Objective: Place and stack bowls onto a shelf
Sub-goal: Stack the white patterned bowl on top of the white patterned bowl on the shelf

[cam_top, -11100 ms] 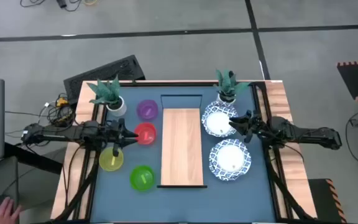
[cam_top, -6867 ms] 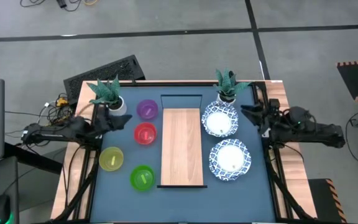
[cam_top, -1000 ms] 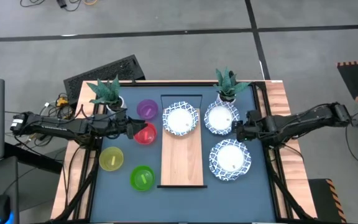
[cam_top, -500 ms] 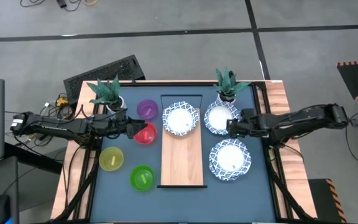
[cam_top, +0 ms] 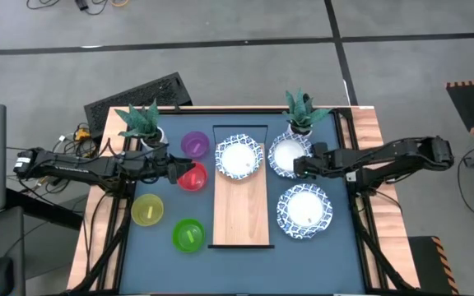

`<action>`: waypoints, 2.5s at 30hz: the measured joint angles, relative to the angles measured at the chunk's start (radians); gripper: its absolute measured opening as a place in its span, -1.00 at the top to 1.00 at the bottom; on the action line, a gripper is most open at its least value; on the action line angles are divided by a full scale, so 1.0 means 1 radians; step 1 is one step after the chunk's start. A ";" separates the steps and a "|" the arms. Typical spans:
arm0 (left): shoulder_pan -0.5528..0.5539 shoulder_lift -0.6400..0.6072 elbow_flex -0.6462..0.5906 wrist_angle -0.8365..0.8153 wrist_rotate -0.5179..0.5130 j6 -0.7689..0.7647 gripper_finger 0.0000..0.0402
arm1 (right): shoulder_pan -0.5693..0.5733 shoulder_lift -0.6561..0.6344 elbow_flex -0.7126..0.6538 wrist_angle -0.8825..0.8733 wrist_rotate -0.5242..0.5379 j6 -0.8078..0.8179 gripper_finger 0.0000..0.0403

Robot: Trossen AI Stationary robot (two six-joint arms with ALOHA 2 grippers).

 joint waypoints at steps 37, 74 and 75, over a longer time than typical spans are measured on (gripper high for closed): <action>0.000 0.000 0.000 -0.006 -0.019 -0.003 -0.08 | -0.011 -0.156 0.226 -0.269 -0.088 -0.056 0.89; 0.000 0.000 0.000 -0.009 -0.027 -0.005 -0.08 | -0.027 0.081 0.414 0.331 -0.490 -0.303 0.88; 0.000 0.000 0.000 -0.011 -0.026 -0.005 -0.08 | -0.038 0.094 0.414 0.344 -0.498 -0.308 0.88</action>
